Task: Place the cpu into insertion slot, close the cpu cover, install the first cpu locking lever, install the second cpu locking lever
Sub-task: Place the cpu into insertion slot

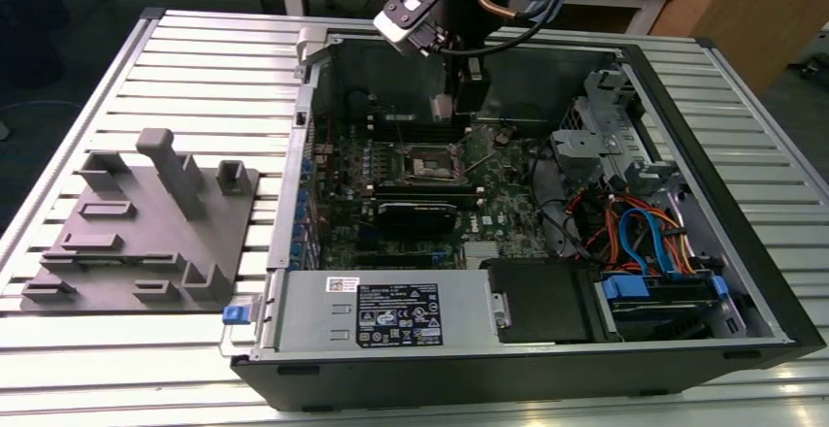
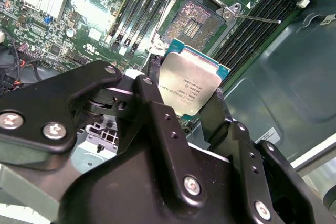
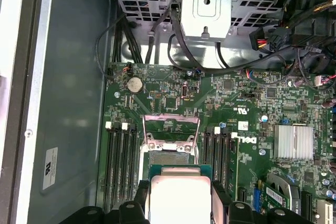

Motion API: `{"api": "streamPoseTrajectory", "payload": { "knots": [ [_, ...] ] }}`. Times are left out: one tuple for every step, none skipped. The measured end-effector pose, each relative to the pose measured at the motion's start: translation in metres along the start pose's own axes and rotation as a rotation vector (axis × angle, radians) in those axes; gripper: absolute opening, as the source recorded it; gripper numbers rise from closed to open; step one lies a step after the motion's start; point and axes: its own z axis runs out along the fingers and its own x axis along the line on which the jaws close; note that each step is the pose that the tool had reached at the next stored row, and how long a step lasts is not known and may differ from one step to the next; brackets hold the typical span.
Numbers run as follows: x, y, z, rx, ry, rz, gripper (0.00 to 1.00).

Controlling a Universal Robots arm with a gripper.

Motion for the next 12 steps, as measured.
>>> {"api": "streamPoseTrajectory", "payload": {
  "knots": [
    [0.0, 0.0, 0.0, 0.0, 0.0, 0.0, 0.54],
    [0.0, 0.0, 0.0, 0.0, 0.0, 0.0, 0.54],
    [0.0, 0.0, 0.0, 0.0, 0.0, 0.0, 0.54],
    [0.0, 0.0, 0.0, 0.0, 0.0, 0.0, 0.54],
    [0.0, 0.0, 0.0005, -0.0002, 0.0004, 0.0, 0.54],
    [0.0, -0.0001, 0.0014, -0.0003, 0.0005, 0.0, 0.54],
    [-0.0001, -0.0002, 0.003, -0.0001, 0.0002, 0.0, 0.54],
    [-0.0001, -0.0003, 0.0047, 0.0, 0.0, 0.0, 0.54],
    [-0.0001, -0.0004, 0.0065, 0.0, 0.0001, 0.0, 0.54],
    [-0.0001, -0.0005, 0.0083, 0.0, 0.0001, 0.0, 0.54],
    [-0.0002, -0.0006, 0.0102, 0.0, 0.0001, 0.0, 0.54],
    [-0.0002, -0.0007, 0.0119, 0.0, 0.0001, 0.0, 0.54]
  ]
}}
